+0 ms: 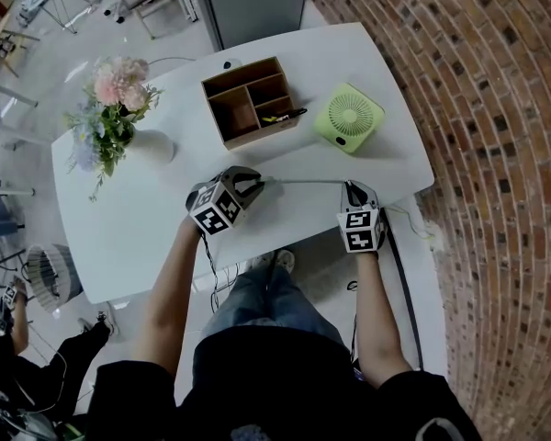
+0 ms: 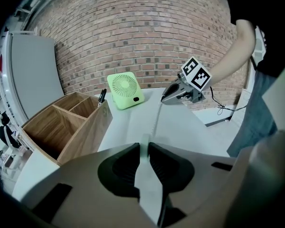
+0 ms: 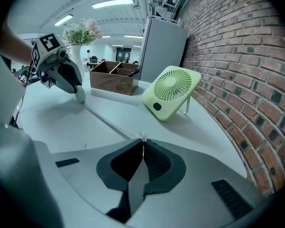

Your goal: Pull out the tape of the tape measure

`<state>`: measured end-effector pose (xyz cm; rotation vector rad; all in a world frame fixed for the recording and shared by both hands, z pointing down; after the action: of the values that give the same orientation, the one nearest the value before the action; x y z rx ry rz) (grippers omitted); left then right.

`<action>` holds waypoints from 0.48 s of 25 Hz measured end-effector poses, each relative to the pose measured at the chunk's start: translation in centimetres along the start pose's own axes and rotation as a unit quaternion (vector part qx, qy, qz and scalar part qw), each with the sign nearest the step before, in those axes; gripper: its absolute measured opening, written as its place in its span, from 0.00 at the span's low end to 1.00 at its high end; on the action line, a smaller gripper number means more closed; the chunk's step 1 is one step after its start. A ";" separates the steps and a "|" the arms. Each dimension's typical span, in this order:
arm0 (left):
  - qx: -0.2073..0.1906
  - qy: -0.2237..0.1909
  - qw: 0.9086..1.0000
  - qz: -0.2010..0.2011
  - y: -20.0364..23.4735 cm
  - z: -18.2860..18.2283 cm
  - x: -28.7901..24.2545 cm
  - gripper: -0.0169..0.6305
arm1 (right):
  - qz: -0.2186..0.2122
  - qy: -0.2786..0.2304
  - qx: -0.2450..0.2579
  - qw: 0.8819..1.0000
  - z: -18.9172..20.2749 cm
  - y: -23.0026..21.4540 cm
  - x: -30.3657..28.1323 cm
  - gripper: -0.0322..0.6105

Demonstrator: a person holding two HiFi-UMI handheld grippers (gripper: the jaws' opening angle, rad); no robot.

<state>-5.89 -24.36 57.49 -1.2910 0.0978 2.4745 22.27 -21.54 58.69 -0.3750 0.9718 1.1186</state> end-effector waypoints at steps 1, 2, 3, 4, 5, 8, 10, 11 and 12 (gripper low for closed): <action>0.000 0.001 1.000 0.000 0.0 0.0 0.0 0.14 | 0.000 0.002 -0.002 1.000 0.0 0.0 0.0 0.06; -0.001 0.001 1.000 -0.001 0.0 0.0 0.0 0.14 | 0.000 0.002 -0.004 1.000 0.0 0.0 0.0 0.06; -0.001 0.002 1.000 -0.001 0.0 0.0 0.0 0.14 | -0.001 0.002 -0.007 1.000 0.1 -0.1 0.1 0.06; 0.001 0.002 1.000 -0.001 0.0 0.0 -0.1 0.14 | -0.002 0.002 -0.011 1.000 0.2 -0.1 0.1 0.06; 0.003 0.002 1.000 0.000 0.0 0.0 -0.1 0.15 | -0.004 0.001 -0.015 1.000 0.2 -0.1 0.2 0.07; 0.010 0.000 1.000 0.002 0.1 -0.1 -0.1 0.15 | -0.010 -0.001 -0.027 1.000 0.3 -0.1 0.3 0.08; 0.013 0.000 1.000 0.006 0.0 -0.2 -0.2 0.19 | -0.011 -0.004 -0.031 0.999 0.5 -0.2 0.2 0.09; 0.014 0.001 1.000 0.008 -0.1 -0.2 -0.3 0.22 | -0.012 -0.006 -0.034 0.999 0.6 -0.3 0.3 0.11; 0.015 0.001 1.000 0.010 -0.2 -0.2 -0.3 0.24 | -0.013 -0.009 -0.038 0.999 0.7 -0.3 0.4 0.13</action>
<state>-5.48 -24.27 57.65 -1.2855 0.1497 2.4796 22.93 -20.99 58.71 -0.4366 0.9080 1.1357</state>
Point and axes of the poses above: the fingertips, and each gripper's own axes: x backward along the fingers, y to its left, z out of its underside, the point moved 9 cm from there along x, backward along the fingers, and after that the axes turned 10 degrees about y, right-handed, at the moved point
